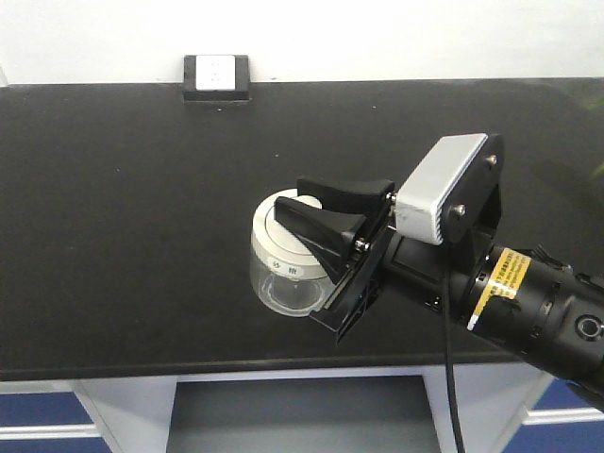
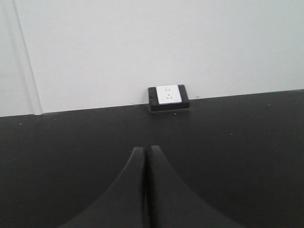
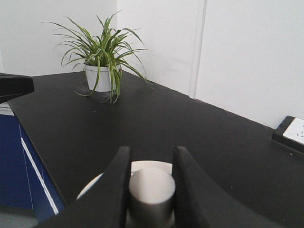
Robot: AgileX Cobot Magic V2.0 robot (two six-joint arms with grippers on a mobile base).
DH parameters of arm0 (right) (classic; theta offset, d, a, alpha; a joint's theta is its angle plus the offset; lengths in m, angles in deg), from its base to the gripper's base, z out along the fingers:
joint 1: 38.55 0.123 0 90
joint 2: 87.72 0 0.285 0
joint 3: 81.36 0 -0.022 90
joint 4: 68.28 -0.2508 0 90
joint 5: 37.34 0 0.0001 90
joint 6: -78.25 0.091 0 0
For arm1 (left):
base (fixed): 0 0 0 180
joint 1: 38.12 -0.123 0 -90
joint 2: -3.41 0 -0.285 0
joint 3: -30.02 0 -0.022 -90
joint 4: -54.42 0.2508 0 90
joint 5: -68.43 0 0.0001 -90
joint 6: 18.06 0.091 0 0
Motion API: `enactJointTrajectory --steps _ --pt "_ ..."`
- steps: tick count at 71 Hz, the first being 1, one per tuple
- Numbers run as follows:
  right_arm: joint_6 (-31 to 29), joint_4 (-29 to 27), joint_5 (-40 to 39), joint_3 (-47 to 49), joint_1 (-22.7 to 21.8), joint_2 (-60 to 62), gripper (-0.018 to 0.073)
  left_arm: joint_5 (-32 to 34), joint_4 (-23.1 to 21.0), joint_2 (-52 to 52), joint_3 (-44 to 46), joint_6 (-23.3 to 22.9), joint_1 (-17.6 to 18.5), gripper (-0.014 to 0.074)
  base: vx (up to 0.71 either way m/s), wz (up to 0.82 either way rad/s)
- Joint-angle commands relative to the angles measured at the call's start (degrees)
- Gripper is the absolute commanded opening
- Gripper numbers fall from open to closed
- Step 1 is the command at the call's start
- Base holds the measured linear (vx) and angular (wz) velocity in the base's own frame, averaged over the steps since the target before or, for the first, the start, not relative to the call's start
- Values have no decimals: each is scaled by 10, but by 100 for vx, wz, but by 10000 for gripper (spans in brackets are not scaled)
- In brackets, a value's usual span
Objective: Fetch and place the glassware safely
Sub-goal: 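Turn the base toward the black benchtop holding the jar in the right gripper, then hold the jar above the benchtop in the right gripper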
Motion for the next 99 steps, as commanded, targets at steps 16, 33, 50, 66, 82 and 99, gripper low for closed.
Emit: enactJointTrajectory --steps 16,33,50,66,82,99 --pt "-2 -14 -52 18 0 17 -3 40 -4 1 15 -5 3 -7 19 13" --pt "-2 -14 -52 18 0 17 -3 40 -4 1 15 -5 3 -7 15 6" --pt "-2 -14 -52 18 0 17 -3 40 -4 1 15 -5 3 -7 11 3" --pt "-2 -14 -52 18 0 17 -3 40 -4 1 15 -5 3 -7 7 0" --pt "-2 -14 -50 18 0 12 -3 40 -4 -4 15 -5 3 -7 3 2" --pt "-2 -14 -53 18 0 12 -3 40 -4 -3 15 -5 3 -7 0 1"
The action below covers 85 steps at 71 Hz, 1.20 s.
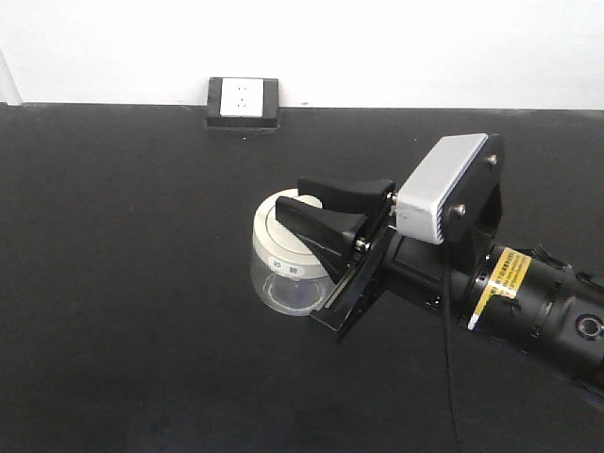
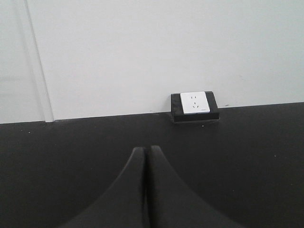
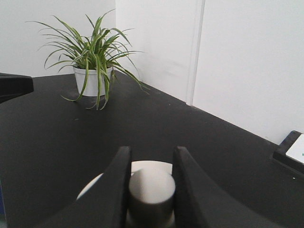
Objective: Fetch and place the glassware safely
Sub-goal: 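Hold the jar above the benchtop in the right gripper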
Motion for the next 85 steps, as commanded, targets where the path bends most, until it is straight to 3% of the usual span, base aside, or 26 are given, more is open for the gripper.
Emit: enactJointTrajectory --steps 1,85 --pt "-2 -15 -52 18 0 12 -3 40 -4 -3 15 -5 3 -7 0 0" --pt "-2 -17 -61 18 0 12 -3 41 -4 -3 15 -5 3 -7 0 0"
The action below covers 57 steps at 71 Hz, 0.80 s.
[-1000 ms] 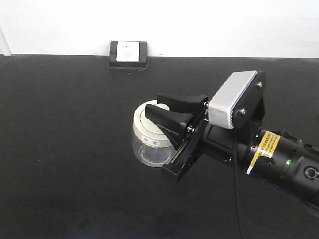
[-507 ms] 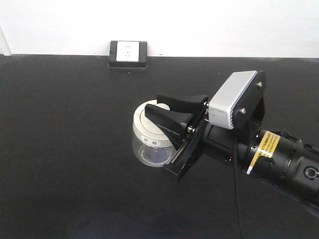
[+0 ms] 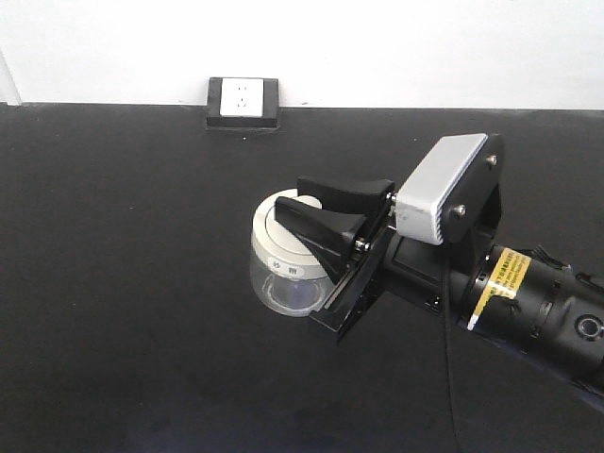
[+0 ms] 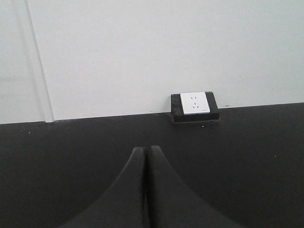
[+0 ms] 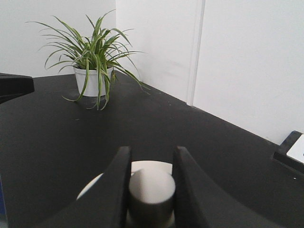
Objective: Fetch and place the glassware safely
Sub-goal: 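Hold the jar above the benchtop in the right gripper, then lower the jar onto the benchtop with the right gripper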
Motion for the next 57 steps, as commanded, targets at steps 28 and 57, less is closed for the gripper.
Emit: enactJointTrajectory --steps 28,57 --pt "-7 -54 -64 19 -32 -27 -1 40 -4 -3 15 -5 3 -7 0 0" --pt "13 70 -225 20 -201 -141 -1 40 -4 -3 15 -5 3 -7 0 0"
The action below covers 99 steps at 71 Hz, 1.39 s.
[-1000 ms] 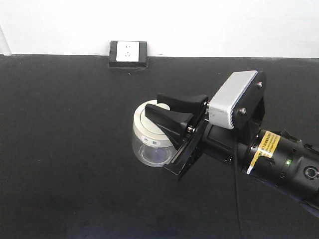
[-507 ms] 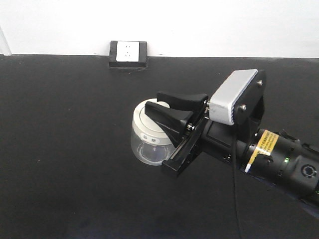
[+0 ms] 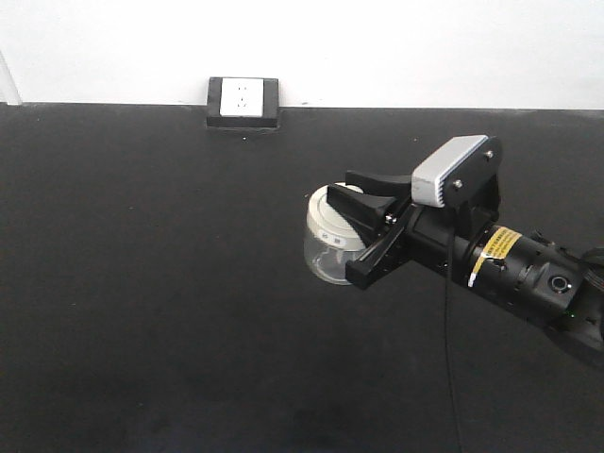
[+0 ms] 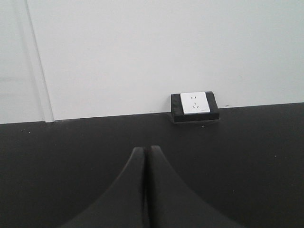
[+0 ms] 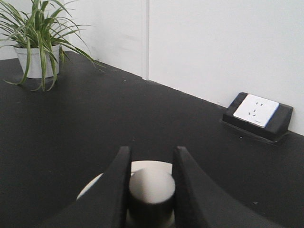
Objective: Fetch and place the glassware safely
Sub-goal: 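Lower the jar onto the benchtop with the right gripper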
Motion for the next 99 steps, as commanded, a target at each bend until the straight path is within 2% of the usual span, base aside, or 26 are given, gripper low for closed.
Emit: enactJointTrajectory --steps 1,14,22,48,63,99 --pt "10 21 -102 22 -37 -6 -1 40 -4 -3 15 -5 3 -7 0 0" --pt "33 125 -126 78 -84 -64 -1 40 -4 -3 15 -5 3 -7 0 0" --pt "35 151 -142 127 -91 -103 -1 40 -4 -3 15 -5 3 -7 0 0" --pt "15 146 -193 219 -91 -241 -1 40 -4 -3 15 -5 3 -7 0 0" --pt "-23 125 -213 233 -91 -310 -1 40 -4 -3 15 -5 3 -7 0 0" --pt "-56 115 -235 242 -91 -391 -1 40 -4 -3 15 -5 3 -7 0 0"
